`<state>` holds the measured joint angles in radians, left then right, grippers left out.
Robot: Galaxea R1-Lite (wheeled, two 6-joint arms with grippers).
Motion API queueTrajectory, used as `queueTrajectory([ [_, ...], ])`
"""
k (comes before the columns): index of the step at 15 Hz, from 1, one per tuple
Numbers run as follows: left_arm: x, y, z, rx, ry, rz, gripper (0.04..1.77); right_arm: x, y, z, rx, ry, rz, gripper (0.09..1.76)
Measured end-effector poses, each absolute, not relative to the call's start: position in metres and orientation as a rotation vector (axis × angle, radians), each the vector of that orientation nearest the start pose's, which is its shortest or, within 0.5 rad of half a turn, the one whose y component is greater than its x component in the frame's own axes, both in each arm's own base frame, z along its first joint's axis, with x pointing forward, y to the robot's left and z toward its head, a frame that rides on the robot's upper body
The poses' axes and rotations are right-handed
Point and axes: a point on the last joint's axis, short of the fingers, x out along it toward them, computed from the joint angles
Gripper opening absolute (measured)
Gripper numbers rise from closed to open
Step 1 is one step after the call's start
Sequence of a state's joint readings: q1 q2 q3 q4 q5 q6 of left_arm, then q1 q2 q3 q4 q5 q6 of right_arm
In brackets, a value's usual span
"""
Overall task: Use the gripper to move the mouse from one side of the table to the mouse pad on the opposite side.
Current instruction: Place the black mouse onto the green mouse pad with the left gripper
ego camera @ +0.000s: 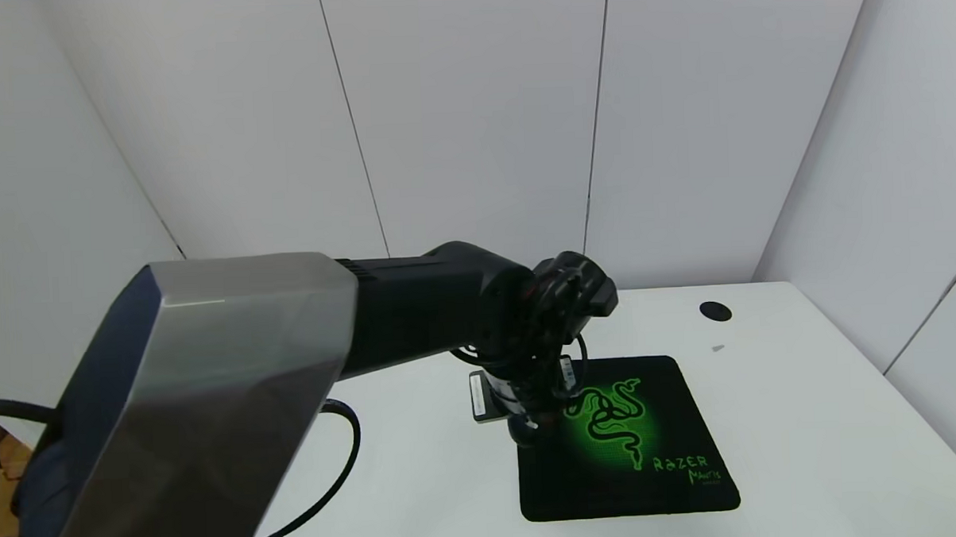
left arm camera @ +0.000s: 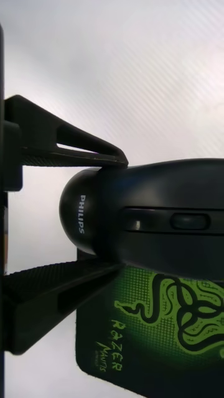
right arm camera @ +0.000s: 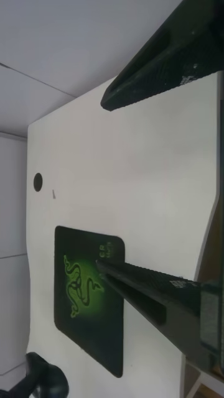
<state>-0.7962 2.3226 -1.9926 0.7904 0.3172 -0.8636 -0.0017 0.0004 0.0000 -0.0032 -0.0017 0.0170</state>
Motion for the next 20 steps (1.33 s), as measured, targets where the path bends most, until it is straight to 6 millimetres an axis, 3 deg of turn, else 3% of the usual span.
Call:
queueTrajectory([
  [12,0.307,-0.346,0.088,-0.141,1.039,0.001,0.90,-0.023,0.000,0.076,0.017,-0.003,-0.003,1.71],
  [20,0.305,-0.350,0.075,-0.122,1.093,-0.010,0.90,-0.023,0.000,0.076,0.017,-0.003,-0.003,1.71],
])
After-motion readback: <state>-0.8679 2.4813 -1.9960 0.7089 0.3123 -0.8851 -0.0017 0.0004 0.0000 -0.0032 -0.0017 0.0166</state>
